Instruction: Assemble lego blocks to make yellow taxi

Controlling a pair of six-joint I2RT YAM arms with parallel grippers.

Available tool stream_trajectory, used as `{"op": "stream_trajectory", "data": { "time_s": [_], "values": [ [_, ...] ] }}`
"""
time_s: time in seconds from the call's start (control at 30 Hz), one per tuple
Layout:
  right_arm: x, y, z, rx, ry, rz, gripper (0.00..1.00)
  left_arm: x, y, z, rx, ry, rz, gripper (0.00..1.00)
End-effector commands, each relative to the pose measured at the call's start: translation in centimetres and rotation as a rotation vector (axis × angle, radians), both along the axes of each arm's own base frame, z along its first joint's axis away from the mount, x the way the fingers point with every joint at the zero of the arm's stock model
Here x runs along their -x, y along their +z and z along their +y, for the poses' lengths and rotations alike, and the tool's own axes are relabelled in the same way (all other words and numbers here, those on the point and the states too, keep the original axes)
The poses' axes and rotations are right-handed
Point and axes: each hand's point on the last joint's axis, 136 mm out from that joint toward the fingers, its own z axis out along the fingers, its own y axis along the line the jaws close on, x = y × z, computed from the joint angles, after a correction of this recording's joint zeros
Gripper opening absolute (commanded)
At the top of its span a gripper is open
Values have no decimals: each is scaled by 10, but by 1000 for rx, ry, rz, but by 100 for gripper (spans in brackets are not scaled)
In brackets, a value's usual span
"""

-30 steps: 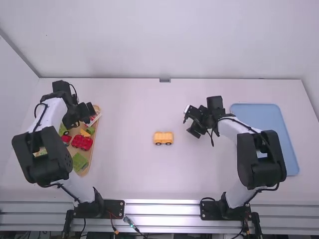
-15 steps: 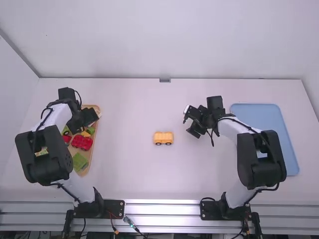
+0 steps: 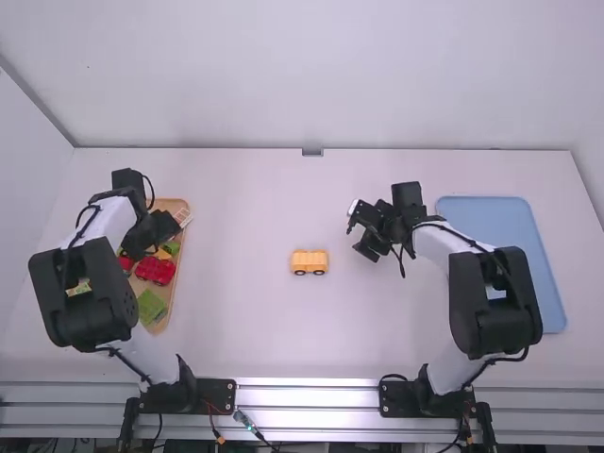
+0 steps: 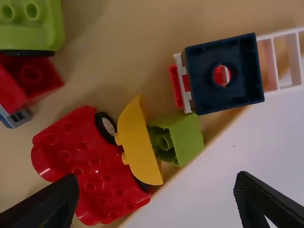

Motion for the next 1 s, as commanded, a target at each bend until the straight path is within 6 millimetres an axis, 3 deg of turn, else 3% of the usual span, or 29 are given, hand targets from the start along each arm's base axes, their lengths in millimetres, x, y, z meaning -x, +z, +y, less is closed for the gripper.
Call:
{"op": "stream_trajectory", "data": {
  "time_s": [0.0, 0.23, 0.3, 0.97],
  "values": [
    [-3, 10, 3, -16, 5, -19, 99, 6, -3, -1, -3, 6, 21, 85],
    [-4, 10, 3, -16, 5, -20, 99, 9, -7, -2, 9, 32, 42, 70],
    [-4, 11, 3, -16, 6, -22, 99, 8, -7, -2, 8, 35, 37, 59],
    [-3, 10, 3, -15, 6, -19, 99, 12, -28, 2, 3, 96, 2, 45]
  ]
}}
